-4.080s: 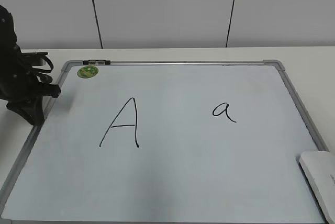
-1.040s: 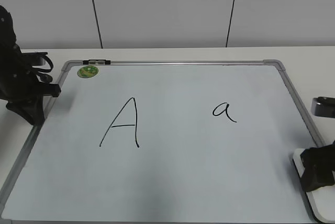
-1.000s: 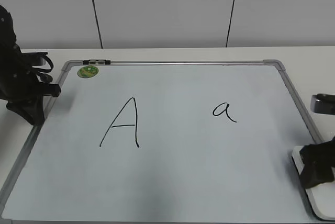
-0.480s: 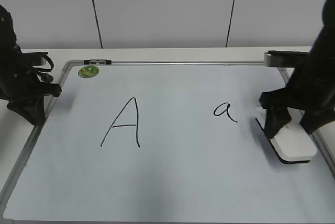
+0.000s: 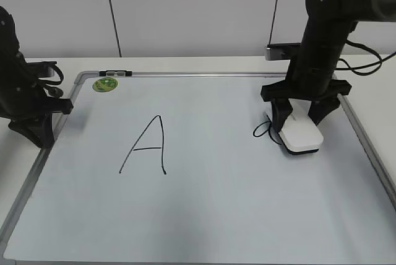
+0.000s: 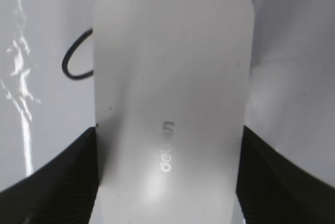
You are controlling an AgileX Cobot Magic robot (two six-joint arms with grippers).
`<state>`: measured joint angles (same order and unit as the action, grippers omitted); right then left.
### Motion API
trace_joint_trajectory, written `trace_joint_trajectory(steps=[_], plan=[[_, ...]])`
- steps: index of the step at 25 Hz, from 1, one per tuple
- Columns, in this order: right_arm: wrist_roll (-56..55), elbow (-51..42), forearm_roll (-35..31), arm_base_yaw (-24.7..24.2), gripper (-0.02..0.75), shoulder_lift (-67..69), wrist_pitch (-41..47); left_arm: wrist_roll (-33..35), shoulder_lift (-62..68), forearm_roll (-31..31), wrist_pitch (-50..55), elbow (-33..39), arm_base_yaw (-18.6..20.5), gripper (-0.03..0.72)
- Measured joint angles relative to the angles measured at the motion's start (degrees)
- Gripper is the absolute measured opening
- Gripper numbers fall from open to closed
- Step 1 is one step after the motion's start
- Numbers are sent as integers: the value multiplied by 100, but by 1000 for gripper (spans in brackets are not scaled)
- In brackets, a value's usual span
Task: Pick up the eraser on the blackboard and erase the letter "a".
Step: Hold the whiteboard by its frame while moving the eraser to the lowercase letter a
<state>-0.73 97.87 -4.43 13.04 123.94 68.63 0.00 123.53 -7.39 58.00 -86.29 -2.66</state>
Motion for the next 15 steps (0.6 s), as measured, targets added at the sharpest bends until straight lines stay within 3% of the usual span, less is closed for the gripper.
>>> trace_joint_trajectory(steps=[5,15], plan=[[-122,587,148,0,531,423,37,0,0,-9,0,0,0,71],[-193,812,102,0,530,729,237,0,0,38,0,0,0,83]])
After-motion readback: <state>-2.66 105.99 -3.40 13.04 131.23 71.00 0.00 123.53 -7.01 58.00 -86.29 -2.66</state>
